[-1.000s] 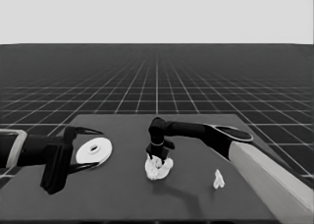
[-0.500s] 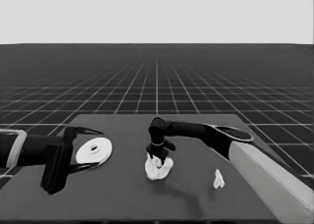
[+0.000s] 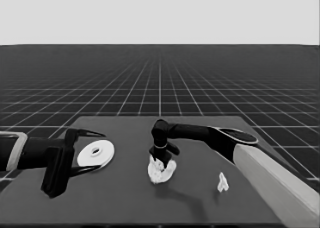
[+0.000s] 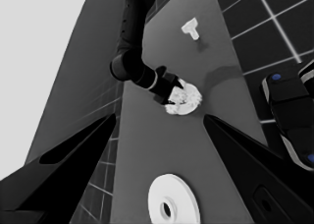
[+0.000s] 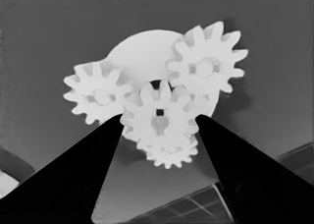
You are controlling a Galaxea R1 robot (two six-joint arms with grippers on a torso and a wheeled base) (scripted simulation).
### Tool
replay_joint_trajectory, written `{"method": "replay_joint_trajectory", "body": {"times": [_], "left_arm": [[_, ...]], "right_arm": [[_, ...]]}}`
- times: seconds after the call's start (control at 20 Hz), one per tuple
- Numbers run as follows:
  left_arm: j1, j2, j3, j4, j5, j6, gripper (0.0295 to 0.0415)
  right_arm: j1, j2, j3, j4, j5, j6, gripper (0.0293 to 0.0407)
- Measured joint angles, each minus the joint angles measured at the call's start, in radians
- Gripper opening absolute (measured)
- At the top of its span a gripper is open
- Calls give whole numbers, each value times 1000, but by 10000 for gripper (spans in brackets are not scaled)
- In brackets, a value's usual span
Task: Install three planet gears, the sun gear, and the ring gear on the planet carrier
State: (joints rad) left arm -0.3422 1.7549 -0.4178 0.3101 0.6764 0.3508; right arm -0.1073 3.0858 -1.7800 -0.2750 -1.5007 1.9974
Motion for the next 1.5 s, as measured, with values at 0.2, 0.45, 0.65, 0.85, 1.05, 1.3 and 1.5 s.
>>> {"method": "replay_joint_trajectory", "body": {"times": [0.2, 0.45, 0.65, 0.85, 1.05, 1.3, 1.5], "left_arm": [[0, 0, 0, 0, 0, 0, 385], [0, 0, 0, 0, 0, 0, 385], [0, 0, 0, 0, 0, 0, 385], [0, 0, 0, 0, 0, 0, 385], [0, 0, 0, 0, 0, 0, 385], [0, 0, 0, 0, 0, 0, 385], [0, 0, 0, 0, 0, 0, 385]], "right_arm": [[0, 0, 0, 0, 0, 42, 309], [0, 0, 0, 0, 0, 94, 310], [0, 0, 0, 0, 0, 136, 309], [0, 0, 0, 0, 0, 178, 309], [0, 0, 0, 0, 0, 220, 309], [0, 0, 0, 0, 0, 272, 309], [0, 0, 0, 0, 0, 314, 309]]}}
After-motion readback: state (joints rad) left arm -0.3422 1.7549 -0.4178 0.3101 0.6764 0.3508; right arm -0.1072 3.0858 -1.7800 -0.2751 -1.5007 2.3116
